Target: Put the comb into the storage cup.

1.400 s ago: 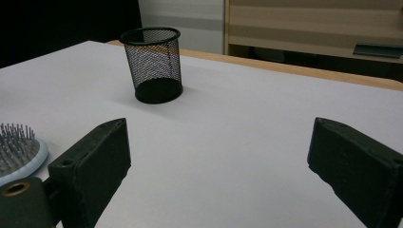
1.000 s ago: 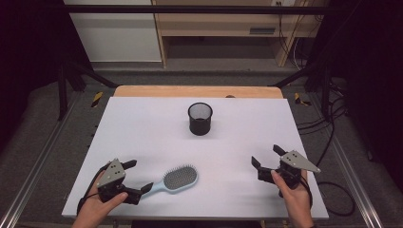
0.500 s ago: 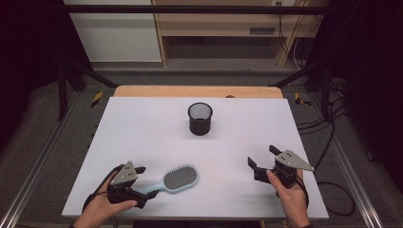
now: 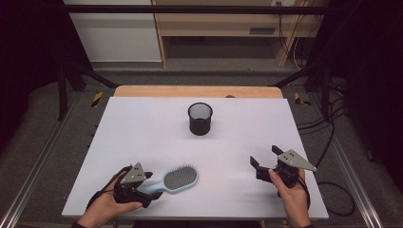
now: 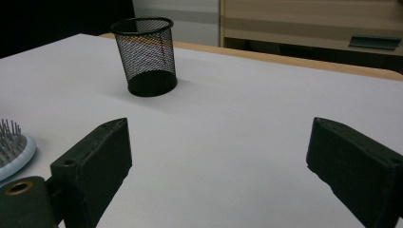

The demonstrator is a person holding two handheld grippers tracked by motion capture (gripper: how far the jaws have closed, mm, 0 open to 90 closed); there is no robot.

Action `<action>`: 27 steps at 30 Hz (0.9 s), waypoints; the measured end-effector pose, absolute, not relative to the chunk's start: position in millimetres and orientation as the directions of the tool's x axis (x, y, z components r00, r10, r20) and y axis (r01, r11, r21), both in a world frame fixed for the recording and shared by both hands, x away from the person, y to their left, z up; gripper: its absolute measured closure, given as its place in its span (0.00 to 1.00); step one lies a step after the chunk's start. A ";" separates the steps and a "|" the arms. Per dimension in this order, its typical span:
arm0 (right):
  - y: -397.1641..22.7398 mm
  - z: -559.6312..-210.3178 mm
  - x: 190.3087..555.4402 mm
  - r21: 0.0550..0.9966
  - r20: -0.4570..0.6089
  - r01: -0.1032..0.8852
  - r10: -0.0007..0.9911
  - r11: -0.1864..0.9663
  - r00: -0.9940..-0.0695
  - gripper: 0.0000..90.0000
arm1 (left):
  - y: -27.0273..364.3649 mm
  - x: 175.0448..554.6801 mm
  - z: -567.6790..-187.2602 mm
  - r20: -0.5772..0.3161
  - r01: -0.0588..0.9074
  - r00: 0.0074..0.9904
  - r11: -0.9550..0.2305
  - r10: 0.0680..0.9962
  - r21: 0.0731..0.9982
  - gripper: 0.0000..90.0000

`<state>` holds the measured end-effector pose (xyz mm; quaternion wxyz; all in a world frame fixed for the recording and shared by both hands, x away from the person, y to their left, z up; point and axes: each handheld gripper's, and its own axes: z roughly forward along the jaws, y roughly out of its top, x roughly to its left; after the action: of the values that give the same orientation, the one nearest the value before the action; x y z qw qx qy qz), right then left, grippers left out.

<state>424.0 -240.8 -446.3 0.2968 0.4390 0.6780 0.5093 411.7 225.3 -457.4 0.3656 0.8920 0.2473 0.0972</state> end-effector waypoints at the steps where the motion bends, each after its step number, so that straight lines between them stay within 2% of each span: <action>1: -240.8 -446.3 424.0 0.951 0.045 0.293 0.898 0.096 -0.438 0.09 | 225.3 411.7 -457.4 -0.008 0.370 0.859 -0.610 0.512 0.700 0.27; 10: -240.1 -446.4 425.0 0.949 0.049 0.300 0.896 0.096 -0.441 0.09 | 214.9 420.2 -462.2 -0.034 0.377 0.886 -0.677 0.462 0.632 0.39; 12: -241.0 -447.2 424.8 0.948 0.049 0.303 0.897 0.097 -0.440 0.09 | 212.1 420.7 -463.1 -0.028 0.379 0.887 -0.690 0.462 0.617 0.47; 20: -243.0 -446.2 423.5 0.950 0.057 0.300 0.898 0.085 -0.435 0.09 | 211.0 424.2 -458.7 -0.026 0.377 0.890 -0.702 0.456 0.604 0.57; 27: -242.0 -446.0 424.4 0.949 0.055 0.301 0.898 0.089 -0.437 0.09 | 206.7 424.2 -461.2 -0.012 0.352 0.908 -0.746 0.419 0.565 0.61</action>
<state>424.4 -242.0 -446.0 0.2926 0.4426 0.6774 0.5097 424.2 206.7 -461.2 0.2901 0.9326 0.2067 0.0580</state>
